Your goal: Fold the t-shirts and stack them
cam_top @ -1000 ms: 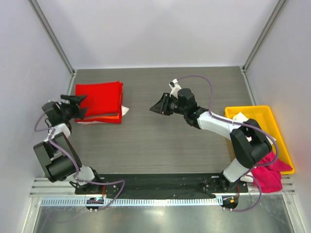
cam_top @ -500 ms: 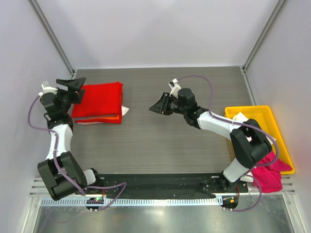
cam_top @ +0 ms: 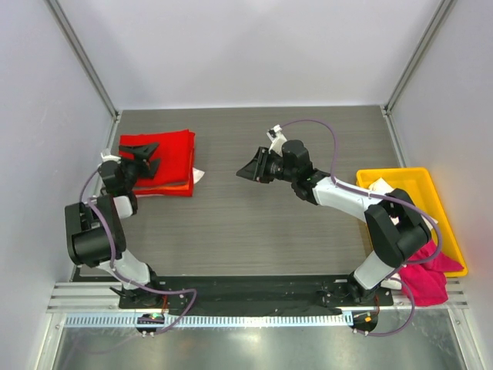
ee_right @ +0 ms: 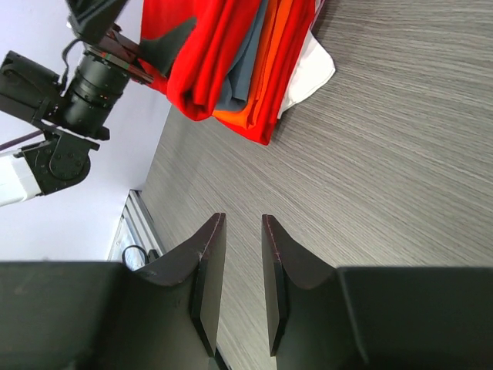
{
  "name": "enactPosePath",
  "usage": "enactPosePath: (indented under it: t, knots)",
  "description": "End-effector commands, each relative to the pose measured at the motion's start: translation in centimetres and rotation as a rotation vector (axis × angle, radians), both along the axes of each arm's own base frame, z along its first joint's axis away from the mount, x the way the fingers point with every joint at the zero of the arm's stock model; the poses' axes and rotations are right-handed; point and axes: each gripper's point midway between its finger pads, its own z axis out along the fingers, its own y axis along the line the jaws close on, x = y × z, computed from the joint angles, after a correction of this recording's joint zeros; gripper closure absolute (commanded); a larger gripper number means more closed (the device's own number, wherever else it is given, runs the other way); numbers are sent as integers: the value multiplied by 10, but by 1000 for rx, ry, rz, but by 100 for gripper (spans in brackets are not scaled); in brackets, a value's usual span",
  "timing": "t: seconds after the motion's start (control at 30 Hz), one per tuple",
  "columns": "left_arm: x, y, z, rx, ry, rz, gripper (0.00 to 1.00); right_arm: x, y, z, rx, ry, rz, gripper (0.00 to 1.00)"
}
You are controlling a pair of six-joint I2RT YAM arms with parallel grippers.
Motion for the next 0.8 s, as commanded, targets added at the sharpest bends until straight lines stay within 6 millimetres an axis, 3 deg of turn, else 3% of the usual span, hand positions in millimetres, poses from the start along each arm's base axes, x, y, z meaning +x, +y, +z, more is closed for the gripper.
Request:
enactPosePath:
  t: [0.0, 0.1, 0.23, 0.4, 0.5, 0.57, 0.67, 0.77]
  knots:
    - [7, -9, 53, 52, -194, -10, 25, 1, 0, 45, 59, -107, 8, 69]
    - [4, -25, 77, 123, -199, -8, 23, 1, -1, 45, 54, -110, 5, 69]
    - [-2, -45, 88, 145, -203, 1, 20, 1, -1, 45, 56, -106, 6, 69]
    - [0, -61, 77, 104, -185, -29, 19, 0, -1, 42, 51, -103, 8, 69]
    - [5, -70, 54, 74, -153, -57, 18, 0, -2, 39, 49, -96, 7, 69]
    - [10, -72, 25, 71, -106, -66, 19, -1, -2, 38, 50, -94, 8, 69]
    - [17, -75, 10, 59, -98, -97, 19, -3, -1, 40, 56, -92, 15, 69]
    - [22, -78, 26, 39, -134, -100, 20, -2, -3, 43, 51, -101, 7, 69]
